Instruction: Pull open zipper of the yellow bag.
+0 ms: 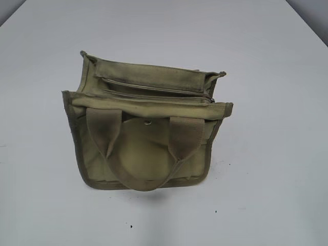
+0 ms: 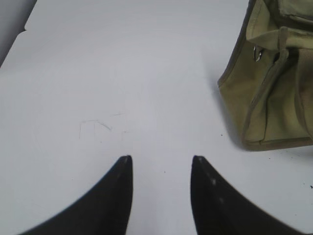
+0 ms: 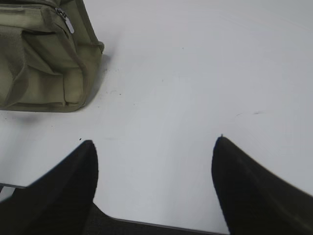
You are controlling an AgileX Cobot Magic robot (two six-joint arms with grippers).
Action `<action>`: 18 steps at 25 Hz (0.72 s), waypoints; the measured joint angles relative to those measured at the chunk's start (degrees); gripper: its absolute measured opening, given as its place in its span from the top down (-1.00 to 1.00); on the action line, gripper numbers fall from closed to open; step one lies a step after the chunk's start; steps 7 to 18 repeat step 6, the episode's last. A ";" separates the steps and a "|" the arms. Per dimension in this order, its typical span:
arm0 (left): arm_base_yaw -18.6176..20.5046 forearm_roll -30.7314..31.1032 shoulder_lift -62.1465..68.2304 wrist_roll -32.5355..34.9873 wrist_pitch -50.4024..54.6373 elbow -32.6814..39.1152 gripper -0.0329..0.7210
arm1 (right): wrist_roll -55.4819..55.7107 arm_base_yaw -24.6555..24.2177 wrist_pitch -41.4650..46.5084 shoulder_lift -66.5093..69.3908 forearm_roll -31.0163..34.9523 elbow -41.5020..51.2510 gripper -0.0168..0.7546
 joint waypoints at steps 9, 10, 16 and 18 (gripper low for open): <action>0.00 0.00 0.00 0.00 0.00 0.00 0.14 | 0.00 0.00 0.00 0.00 0.00 0.00 -0.50; 0.00 0.00 0.00 0.00 0.00 0.00 0.14 | 0.00 0.00 0.00 0.00 0.00 0.00 -0.50; 0.00 0.00 0.00 0.00 0.00 0.00 0.14 | 0.00 0.00 0.00 0.00 0.00 0.00 -0.50; 0.00 0.00 0.00 0.00 0.00 0.00 0.14 | 0.00 0.00 0.00 0.00 0.00 0.00 -0.50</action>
